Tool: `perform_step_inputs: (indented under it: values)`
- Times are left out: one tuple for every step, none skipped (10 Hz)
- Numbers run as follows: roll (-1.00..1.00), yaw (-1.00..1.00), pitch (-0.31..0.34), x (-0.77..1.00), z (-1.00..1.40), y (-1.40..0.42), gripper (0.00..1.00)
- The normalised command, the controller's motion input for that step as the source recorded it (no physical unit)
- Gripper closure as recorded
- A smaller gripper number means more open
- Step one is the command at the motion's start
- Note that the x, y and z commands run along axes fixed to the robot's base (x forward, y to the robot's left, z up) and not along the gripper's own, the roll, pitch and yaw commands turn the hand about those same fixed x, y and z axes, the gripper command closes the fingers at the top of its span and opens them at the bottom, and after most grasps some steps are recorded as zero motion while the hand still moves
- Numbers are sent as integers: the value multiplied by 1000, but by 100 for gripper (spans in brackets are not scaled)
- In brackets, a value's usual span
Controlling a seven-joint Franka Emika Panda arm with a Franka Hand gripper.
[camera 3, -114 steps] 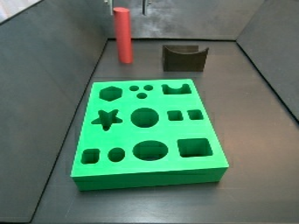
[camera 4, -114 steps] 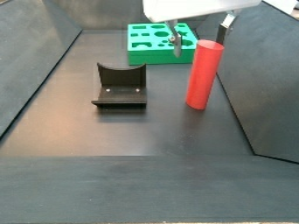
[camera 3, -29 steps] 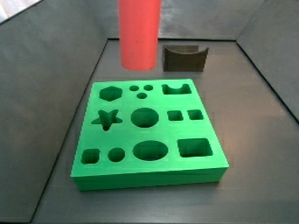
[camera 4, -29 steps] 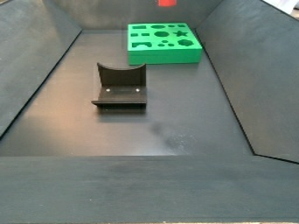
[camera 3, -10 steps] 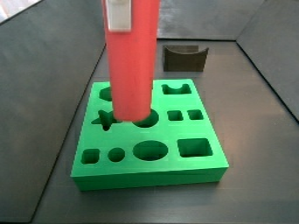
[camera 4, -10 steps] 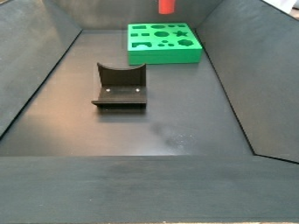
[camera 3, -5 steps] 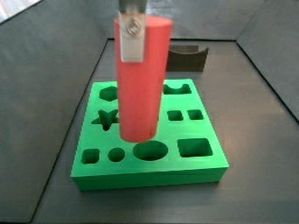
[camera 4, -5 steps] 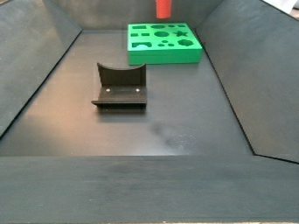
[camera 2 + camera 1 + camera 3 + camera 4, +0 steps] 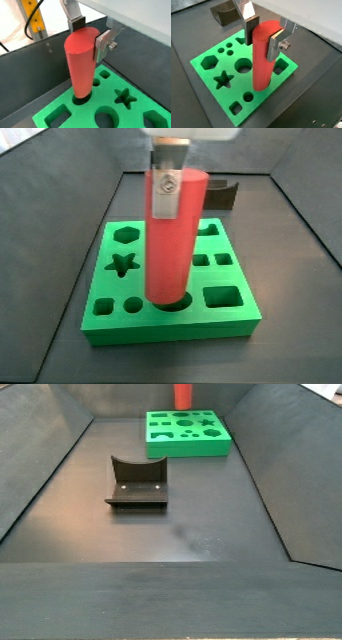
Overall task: Pick up the oval object. Move up. Move to above the board. Insert the oval object.
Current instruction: Insert the oval object.
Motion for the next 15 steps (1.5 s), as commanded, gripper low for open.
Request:
perform_step_inputs:
  values:
    - [0,40,34,297,-66,0,100]
    - [0,34,17,217,-97,0,100]
    - [0,26,19,160,-129,0,100]
    - [0,0,0,0,-143,29,100]
    - [0,0,0,0,-89,0,100]
    - [0,0,10,0,-86,0,100]
    - [0,-83,3,23,-86,0,100]
    - [0,-194,19,0,-174,71,100]
    - [-16,-151,0,26,-91,31,100]
    - [0,-154,0,31,-126,9,100]
    - [0,-151,0,46,-77,0,100]
    - [0,-203,0,0,-131,0,100]
    - [0,-163,7,160,-171,0,100]
    - [-1,-134,0,149,-171,-6,100]
    - [-13,-69,0,251,-180,-49,100]
